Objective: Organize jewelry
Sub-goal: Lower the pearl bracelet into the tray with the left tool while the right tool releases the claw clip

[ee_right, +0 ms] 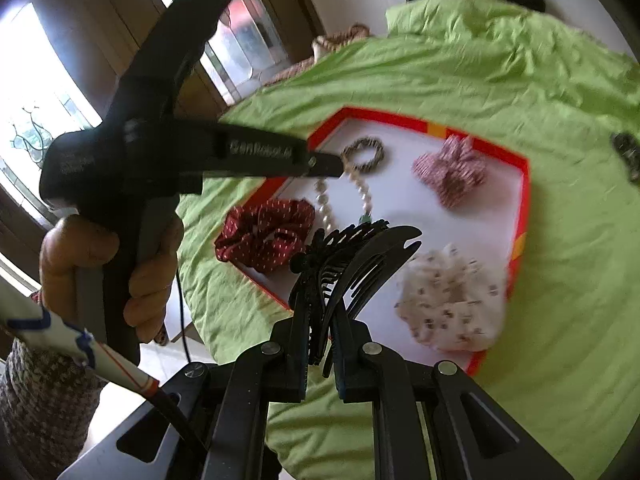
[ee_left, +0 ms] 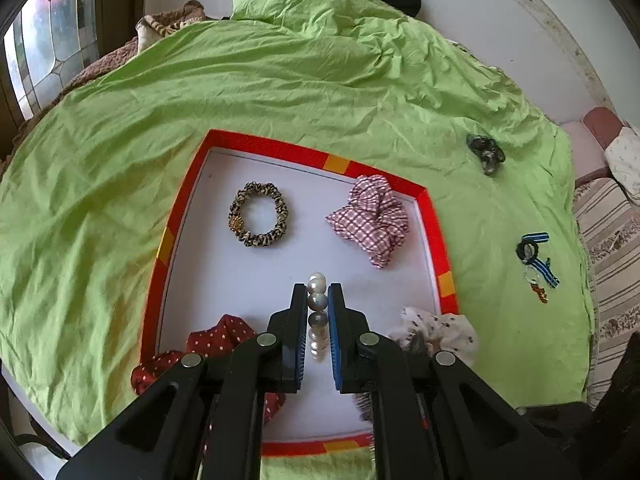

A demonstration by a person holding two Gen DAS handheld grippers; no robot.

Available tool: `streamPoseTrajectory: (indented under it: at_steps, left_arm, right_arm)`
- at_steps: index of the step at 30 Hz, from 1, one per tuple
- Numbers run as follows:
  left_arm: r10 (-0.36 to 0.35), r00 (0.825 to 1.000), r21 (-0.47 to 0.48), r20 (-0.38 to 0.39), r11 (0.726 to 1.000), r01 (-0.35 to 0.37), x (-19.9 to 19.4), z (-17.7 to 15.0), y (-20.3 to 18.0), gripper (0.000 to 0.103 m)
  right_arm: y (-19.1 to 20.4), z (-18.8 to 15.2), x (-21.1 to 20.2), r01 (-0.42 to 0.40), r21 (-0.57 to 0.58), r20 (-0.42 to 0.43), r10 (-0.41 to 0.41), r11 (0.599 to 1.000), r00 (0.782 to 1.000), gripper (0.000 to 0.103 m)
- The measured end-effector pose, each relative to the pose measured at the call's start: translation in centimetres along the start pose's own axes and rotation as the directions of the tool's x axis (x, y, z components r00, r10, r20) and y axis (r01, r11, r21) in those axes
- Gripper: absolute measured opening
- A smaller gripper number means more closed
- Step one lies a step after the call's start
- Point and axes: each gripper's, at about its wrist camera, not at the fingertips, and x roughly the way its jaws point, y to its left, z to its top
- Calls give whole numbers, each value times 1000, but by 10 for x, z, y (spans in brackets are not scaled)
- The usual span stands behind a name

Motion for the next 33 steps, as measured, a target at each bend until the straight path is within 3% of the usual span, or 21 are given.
streamPoseTrajectory:
  at_steps: [6,14,21,23,25,29,31,33]
  left_arm:
    - [22,1000,-15,-18,1000,-22,18,4,13,10]
    - [41,998,-76,-39,996,-44,34,3,33,10]
    - [70,997,-99,-18,993,-71,25,-2,36,10]
    - [61,998,-106,-8,992,-61,18,-3,35,12]
    - [56,998,-109,8,993,-55,9,-4,32,17]
    - [69,995,-130,73,990,-59,-18,-10,25,42]
    - [81,992,-139,101,988,-66,-31,-15,22,46]
    - [104,986,-137,129,987,-86,-46,-22,17,49]
  right_arm:
    - [-2,-1,32,-5,6,-53,5,1000,999,11]
    - [6,-3,40,-4,-35,-53,2,999,999,12]
    - [8,-3,40,-7,-31,-49,5,1000,999,14]
    - [7,-3,39,-20,-18,-49,19,1000,999,29]
    - [10,-5,34,-15,-25,-34,14,1000,999,35]
    - [20,-10,19,4,-54,-1,-4,999,1000,46]
    - [22,-13,8,12,-59,20,-11,998,1000,54]
    - [23,-17,-1,22,-61,36,-20,998,999,56]
